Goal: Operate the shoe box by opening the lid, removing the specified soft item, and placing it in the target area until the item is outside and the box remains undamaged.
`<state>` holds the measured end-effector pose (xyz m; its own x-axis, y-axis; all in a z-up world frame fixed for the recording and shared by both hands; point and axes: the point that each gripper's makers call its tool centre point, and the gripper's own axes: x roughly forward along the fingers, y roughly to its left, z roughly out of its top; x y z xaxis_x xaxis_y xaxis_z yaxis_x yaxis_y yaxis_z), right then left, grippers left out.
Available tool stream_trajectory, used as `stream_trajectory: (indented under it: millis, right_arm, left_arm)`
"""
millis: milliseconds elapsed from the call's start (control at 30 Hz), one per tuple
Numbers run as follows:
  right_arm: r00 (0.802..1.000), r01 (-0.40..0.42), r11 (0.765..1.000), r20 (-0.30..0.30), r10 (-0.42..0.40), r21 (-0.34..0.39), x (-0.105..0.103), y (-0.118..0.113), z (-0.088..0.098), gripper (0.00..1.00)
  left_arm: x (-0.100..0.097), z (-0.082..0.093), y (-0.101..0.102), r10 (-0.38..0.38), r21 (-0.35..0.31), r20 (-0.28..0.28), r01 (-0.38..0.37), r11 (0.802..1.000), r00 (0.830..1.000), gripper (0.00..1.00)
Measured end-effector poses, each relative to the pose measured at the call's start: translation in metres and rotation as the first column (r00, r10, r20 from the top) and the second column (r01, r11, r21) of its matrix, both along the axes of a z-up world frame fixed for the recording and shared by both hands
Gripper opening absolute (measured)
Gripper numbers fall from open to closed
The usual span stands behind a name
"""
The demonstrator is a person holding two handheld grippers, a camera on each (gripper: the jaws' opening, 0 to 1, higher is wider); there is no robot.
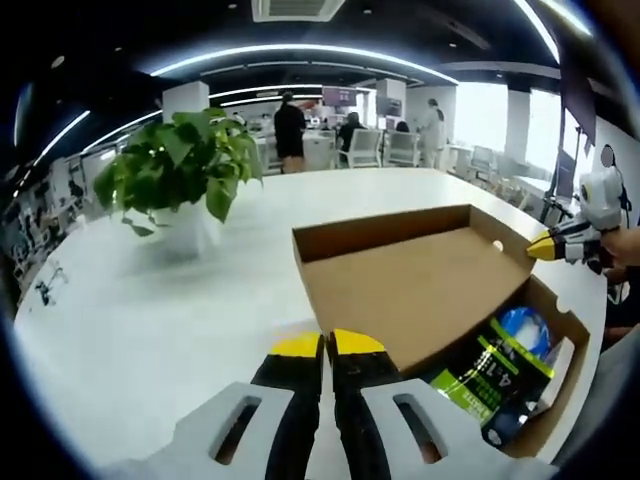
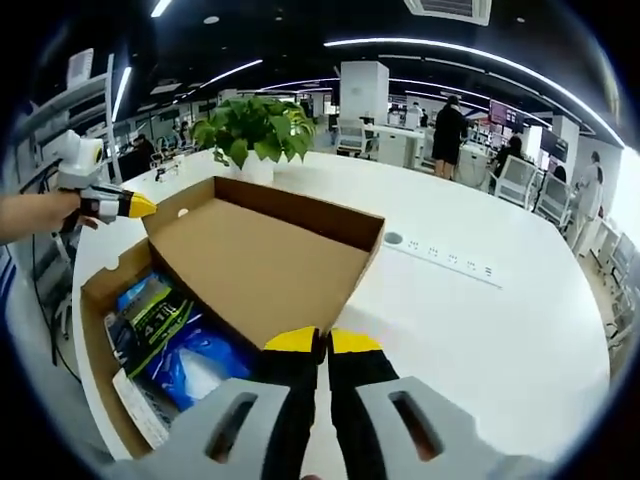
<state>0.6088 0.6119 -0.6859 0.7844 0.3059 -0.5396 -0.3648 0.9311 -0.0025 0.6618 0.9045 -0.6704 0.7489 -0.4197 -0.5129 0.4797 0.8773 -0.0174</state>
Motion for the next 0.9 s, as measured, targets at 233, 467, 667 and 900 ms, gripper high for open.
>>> stream_trajectory:
  millis: [233, 467, 667, 900]
  right_arm:
    - [1.0, 0.006, 1.0, -0.021, -0.006, 0.006, 0.003, -0.001, -0.003, 0.02]
    - [0.999, 0.008, 1.0, -0.033, -0.008, 0.005, 0.005, 0.0, -0.006, 0.02]
    - [0.999, 0.01, 1.0, -0.045, -0.009, 0.007, 0.007, -0.001, -0.008, 0.02]
    - [0.998, 0.015, 1.0, -0.059, -0.014, 0.011, 0.008, 0.0, -0.01, 0.02]
  left_arm:
    - [0.004, -0.003, -0.001, 0.01, -0.003, -0.012, -0.01, 1.0, 1.0, 0.0]
    - [0.007, -0.006, -0.001, 0.016, -0.002, -0.021, -0.016, 1.0, 1.0, 0.0]
    - [0.009, -0.009, -0.001, 0.024, 0.004, -0.029, -0.023, 1.0, 0.999, 0.0]
    - [0.011, -0.012, -0.002, 0.018, 0.035, -0.034, -0.016, 0.999, 0.999, 0.0]
